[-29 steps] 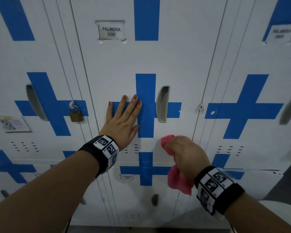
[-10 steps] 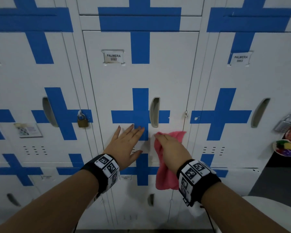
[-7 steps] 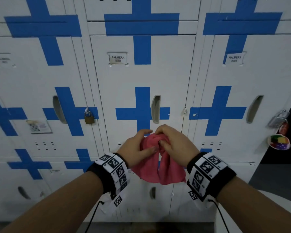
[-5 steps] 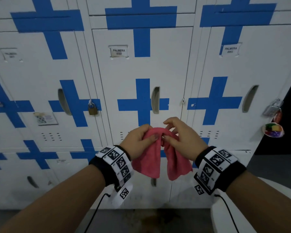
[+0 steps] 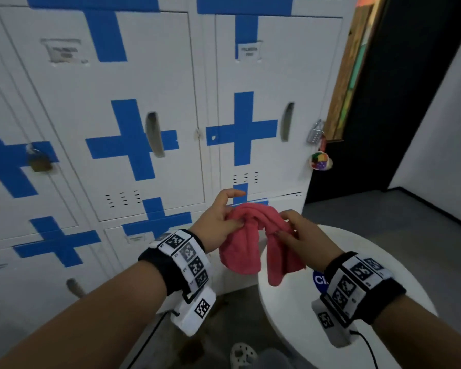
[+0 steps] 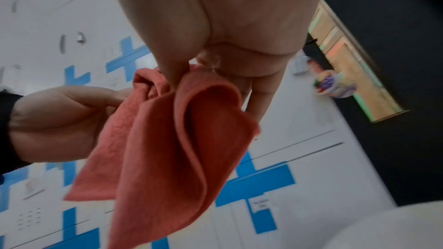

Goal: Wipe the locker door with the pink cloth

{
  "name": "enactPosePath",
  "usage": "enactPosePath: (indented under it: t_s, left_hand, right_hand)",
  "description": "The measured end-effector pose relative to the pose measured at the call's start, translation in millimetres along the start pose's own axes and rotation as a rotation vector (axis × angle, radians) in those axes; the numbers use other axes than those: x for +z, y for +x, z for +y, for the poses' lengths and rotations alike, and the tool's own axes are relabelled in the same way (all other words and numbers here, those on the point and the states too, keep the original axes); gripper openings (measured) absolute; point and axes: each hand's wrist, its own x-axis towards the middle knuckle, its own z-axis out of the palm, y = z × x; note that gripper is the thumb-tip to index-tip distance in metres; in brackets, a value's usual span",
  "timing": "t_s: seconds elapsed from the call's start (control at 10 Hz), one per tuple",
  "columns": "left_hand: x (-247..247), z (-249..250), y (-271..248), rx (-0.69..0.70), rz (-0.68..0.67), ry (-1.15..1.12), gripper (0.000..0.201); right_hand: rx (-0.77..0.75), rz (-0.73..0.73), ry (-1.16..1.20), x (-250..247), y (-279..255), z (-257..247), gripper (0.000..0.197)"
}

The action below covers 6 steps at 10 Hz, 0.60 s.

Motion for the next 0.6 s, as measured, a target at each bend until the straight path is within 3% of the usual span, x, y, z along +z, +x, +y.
enactPosePath:
  t_s: [0.2, 0.4, 0.6]
  left_hand:
    - [72.4, -29.1, 30.2, -0.088, 0.054, 0.072, 0.018]
    - [124.7, -58.6, 40.2, -0.159, 0.04, 0.063, 0.019]
    - [138.1, -75.1, 34.5, -0.323, -0.079, 0.125, 0.034]
  right_hand:
    - [0.225, 0.144, -0.016, -39.6, -30.7, 58.6, 0.014]
    - [0.338, 0.154, -0.101, -50.7, -49.5, 91.0, 0.005]
    - [0.426, 0.074, -0.305, -41.1, -57.7, 123.5, 0.017]
